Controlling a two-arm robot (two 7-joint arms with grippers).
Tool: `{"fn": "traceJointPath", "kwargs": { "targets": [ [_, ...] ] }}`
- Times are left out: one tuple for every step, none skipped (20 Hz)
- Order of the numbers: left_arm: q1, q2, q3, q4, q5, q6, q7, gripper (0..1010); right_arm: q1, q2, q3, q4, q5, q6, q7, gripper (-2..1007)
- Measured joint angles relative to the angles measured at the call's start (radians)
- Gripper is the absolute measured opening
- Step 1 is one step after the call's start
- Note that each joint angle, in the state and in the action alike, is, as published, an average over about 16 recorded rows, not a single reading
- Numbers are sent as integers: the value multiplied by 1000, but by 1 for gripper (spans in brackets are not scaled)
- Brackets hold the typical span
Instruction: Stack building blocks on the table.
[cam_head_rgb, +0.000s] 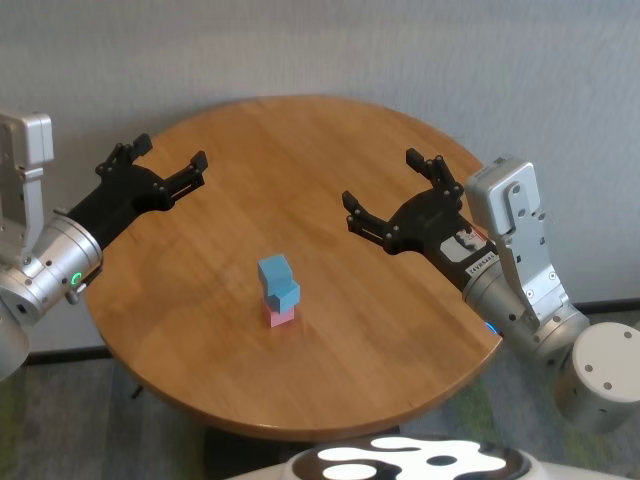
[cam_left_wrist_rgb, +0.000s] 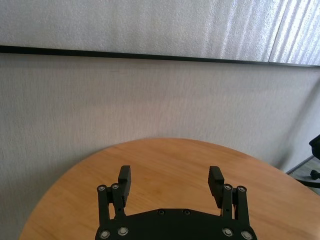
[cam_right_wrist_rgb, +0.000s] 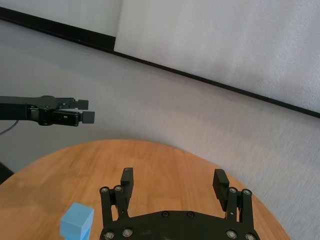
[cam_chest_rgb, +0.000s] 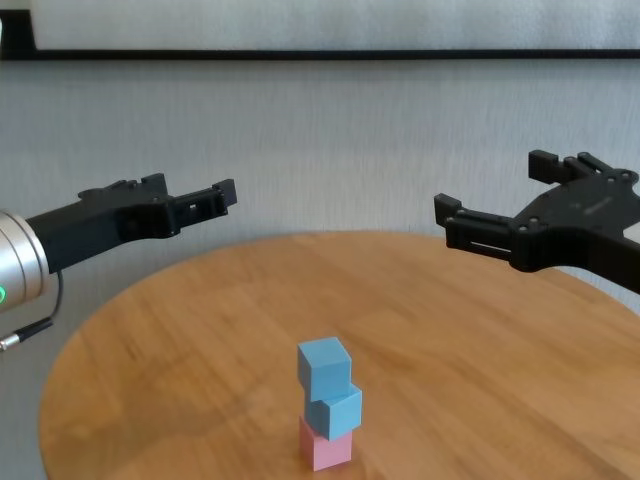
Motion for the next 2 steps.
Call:
{"fn": "traceJointPath", "kwargs": {
  "targets": [
    [0, 0, 0, 0, 0, 0, 0, 1002, 0, 0, 0, 0, 0, 0, 0, 1005],
    [0, 0, 1, 0, 0, 0, 0, 1002, 0, 0, 0, 0, 0, 0, 0, 1005]
  ]
}}
